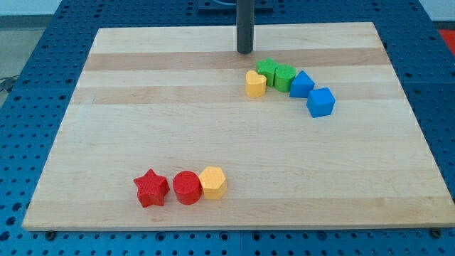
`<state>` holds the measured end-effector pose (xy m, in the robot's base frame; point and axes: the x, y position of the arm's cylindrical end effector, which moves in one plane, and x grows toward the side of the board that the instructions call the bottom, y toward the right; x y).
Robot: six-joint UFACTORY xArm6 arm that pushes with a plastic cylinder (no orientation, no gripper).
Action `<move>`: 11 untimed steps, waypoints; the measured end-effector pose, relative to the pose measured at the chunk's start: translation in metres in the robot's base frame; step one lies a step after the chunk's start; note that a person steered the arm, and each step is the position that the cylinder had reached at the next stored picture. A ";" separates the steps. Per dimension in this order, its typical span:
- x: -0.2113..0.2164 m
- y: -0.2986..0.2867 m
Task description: Move the yellow heart towards bottom center
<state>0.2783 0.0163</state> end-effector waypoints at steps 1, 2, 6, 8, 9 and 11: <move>0.066 0.000; 0.107 0.000; 0.113 0.000; 0.121 0.024; 0.133 0.029; 0.205 0.017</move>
